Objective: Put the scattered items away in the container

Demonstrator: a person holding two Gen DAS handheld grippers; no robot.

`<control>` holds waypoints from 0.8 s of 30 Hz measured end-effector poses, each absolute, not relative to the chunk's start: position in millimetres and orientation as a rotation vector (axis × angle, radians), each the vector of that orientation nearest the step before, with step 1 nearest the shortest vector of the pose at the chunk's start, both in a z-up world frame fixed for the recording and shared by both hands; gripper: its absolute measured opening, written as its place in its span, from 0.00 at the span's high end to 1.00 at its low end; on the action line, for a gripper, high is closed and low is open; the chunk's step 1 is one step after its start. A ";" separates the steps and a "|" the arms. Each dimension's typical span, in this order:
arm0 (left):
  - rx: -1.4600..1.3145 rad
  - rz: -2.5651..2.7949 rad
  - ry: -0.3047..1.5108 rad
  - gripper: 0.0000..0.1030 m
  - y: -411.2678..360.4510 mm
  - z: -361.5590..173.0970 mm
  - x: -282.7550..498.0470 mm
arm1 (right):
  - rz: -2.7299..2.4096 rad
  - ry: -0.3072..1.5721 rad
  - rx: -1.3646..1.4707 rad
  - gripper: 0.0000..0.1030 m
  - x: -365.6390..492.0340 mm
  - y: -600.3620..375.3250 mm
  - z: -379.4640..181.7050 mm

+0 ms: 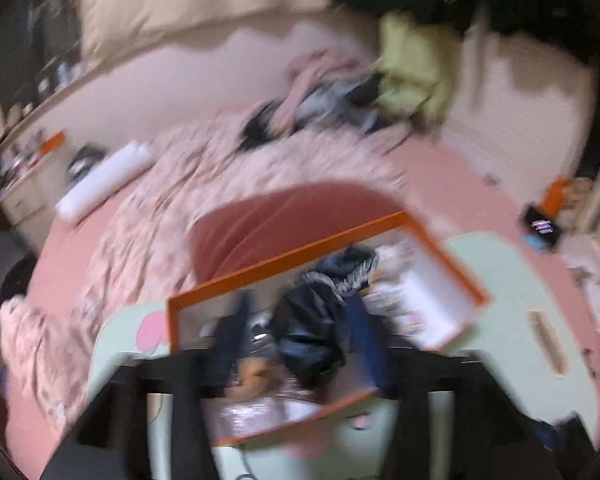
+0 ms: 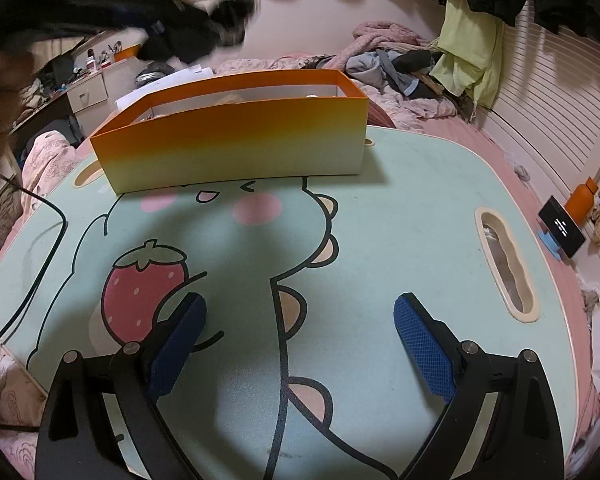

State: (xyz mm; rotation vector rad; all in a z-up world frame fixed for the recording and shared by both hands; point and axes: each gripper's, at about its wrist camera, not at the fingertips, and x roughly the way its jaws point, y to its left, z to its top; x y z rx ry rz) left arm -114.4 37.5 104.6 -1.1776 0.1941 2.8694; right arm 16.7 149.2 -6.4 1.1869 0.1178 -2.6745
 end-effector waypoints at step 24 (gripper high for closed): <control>-1.433 2.810 -0.018 0.00 -7.0 2.9 -4.0 | -2.680 0.124 1.190 0.08 13.3 151.8 -7.2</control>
